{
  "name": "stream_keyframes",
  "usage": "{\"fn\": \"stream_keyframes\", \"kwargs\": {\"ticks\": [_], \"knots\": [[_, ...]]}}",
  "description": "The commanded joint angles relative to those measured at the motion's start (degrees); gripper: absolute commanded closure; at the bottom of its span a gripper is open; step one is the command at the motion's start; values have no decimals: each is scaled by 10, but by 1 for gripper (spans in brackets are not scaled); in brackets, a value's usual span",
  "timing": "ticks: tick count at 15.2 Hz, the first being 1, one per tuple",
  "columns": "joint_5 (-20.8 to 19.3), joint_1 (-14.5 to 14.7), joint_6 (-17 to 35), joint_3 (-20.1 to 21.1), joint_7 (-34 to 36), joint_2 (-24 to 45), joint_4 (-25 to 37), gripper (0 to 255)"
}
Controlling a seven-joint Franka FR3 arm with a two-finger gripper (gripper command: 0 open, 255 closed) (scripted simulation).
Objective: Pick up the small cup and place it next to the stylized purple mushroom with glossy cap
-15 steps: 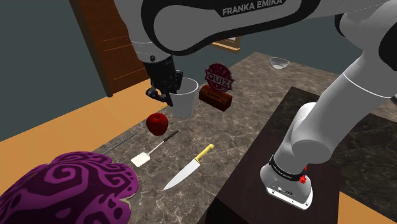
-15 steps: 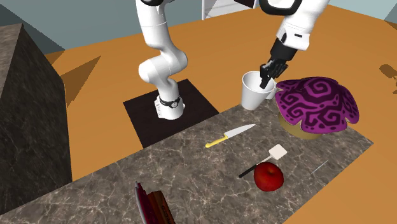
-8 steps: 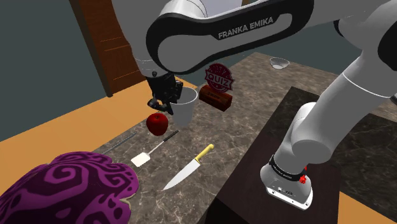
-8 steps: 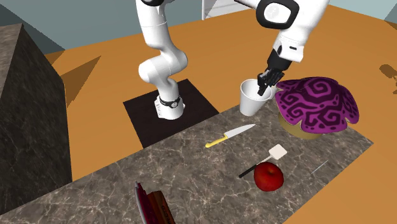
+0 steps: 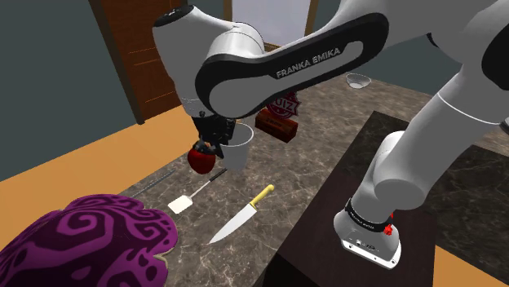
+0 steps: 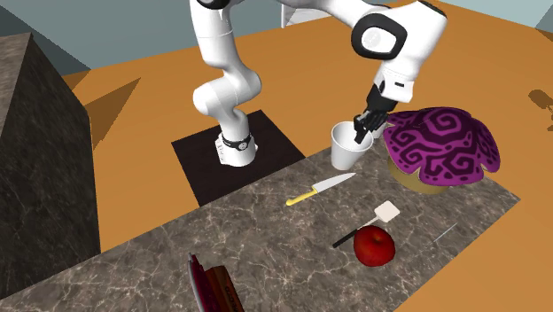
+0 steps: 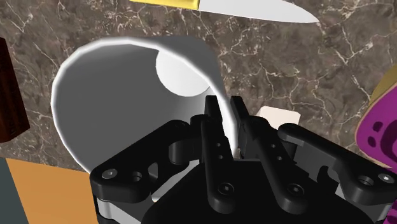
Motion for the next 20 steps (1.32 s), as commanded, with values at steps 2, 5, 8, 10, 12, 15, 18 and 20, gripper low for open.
{"fn": "stream_keyframes", "kwargs": {"ticks": [2, 5, 8, 10, 12, 15, 18, 20], "knots": [[-4, 0, 22, 2, 6, 8, -16, 255], [-8, 0, 45, 4, 12, 15, -32, 255], [-13, 0, 67, 5, 19, 24, -47, 255], [-17, 0, 82, 6, 24, 31, -56, 255], [-21, 0, 97, 7, 29, 38, -65, 255], [-29, -1, 119, 9, 38, 50, -78, 255], [-38, -1, 140, 10, 47, 63, -89, 255], [-45, -1, 155, 11, 54, 73, -96, 255]]}}
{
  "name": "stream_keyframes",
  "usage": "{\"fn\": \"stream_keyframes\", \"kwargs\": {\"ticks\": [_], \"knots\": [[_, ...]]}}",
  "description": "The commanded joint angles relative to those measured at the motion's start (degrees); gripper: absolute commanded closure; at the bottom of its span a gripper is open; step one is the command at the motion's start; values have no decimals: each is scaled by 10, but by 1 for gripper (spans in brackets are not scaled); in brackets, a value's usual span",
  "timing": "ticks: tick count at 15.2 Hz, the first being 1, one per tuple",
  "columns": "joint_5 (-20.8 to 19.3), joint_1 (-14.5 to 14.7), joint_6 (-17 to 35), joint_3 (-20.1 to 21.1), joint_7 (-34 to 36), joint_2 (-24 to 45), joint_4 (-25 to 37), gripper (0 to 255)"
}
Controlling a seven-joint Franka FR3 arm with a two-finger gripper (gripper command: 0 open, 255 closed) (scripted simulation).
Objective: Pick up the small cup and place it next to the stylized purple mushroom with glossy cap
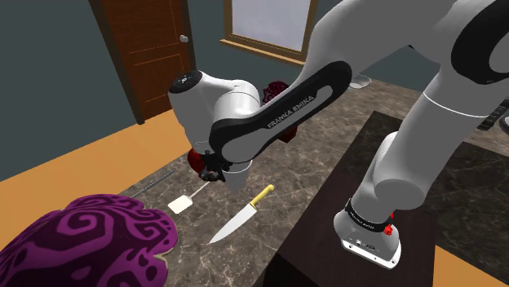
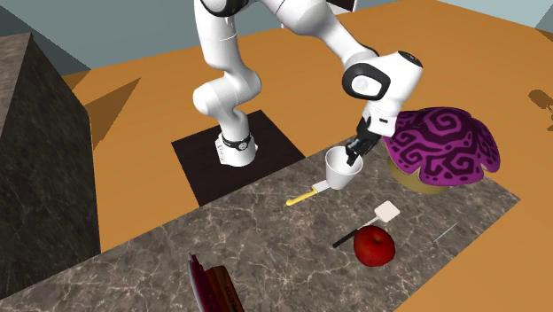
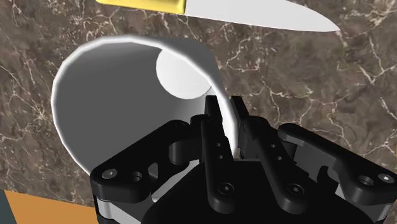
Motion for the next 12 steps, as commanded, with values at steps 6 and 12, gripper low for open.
{"fn": "stream_keyframes", "kwargs": {"ticks": [6, 12], "knots": [[-29, 0, 51, 1, 28, 39, -20, 255], [-59, 1, 91, -2, 54, 76, -33, 255]]}}
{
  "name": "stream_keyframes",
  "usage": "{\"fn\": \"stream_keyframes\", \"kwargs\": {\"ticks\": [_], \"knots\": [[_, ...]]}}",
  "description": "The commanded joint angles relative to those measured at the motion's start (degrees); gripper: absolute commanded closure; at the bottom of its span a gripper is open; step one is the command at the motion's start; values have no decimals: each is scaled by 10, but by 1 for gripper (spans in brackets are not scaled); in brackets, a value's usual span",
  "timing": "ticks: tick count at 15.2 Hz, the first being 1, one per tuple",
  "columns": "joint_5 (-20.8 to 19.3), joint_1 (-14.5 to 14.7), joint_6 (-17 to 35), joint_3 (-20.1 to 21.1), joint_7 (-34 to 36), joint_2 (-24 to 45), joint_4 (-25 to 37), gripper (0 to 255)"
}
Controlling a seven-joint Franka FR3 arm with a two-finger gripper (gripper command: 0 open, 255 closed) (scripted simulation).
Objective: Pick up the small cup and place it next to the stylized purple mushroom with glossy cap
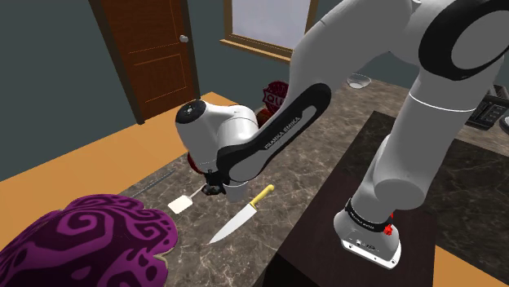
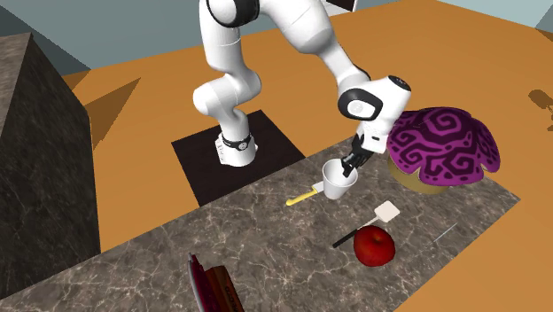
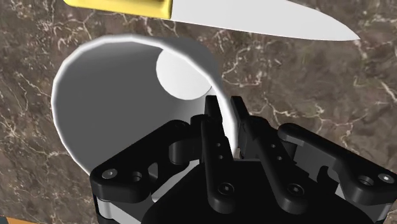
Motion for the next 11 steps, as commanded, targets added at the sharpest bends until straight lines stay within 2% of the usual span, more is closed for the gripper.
{"fn": "stream_keyframes", "kwargs": {"ticks": [1, 6, 11], "knots": [[-12, 1, 13, -2, 9, 14, -2, 255], [-42, 4, 44, -8, 35, 48, -8, 255], [-45, 5, 47, -9, 37, 51, -8, 255]]}}
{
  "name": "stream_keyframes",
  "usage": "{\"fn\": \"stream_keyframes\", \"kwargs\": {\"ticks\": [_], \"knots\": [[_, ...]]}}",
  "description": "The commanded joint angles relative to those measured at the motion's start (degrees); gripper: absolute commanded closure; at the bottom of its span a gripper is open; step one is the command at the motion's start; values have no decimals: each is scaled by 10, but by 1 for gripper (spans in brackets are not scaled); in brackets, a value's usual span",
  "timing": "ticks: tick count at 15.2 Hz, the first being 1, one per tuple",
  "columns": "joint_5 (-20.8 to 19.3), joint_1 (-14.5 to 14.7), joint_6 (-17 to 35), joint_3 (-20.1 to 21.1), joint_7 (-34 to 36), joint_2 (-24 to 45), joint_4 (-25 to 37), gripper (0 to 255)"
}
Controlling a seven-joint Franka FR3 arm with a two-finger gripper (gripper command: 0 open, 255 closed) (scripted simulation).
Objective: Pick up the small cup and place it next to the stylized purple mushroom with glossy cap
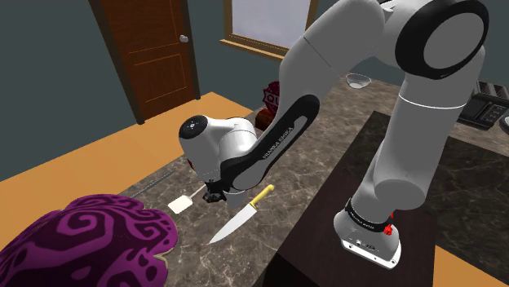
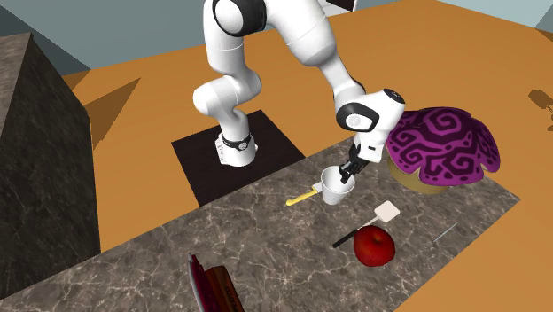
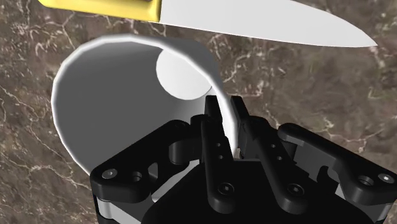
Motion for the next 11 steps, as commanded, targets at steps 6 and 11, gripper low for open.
{"fn": "stream_keyframes", "kwargs": {"ticks": [6, 11], "knots": [[0, 0, 0, 0, 0, 0, 0, 0], [27, -1, -34, 9, -18, -27, 13, 0]]}}
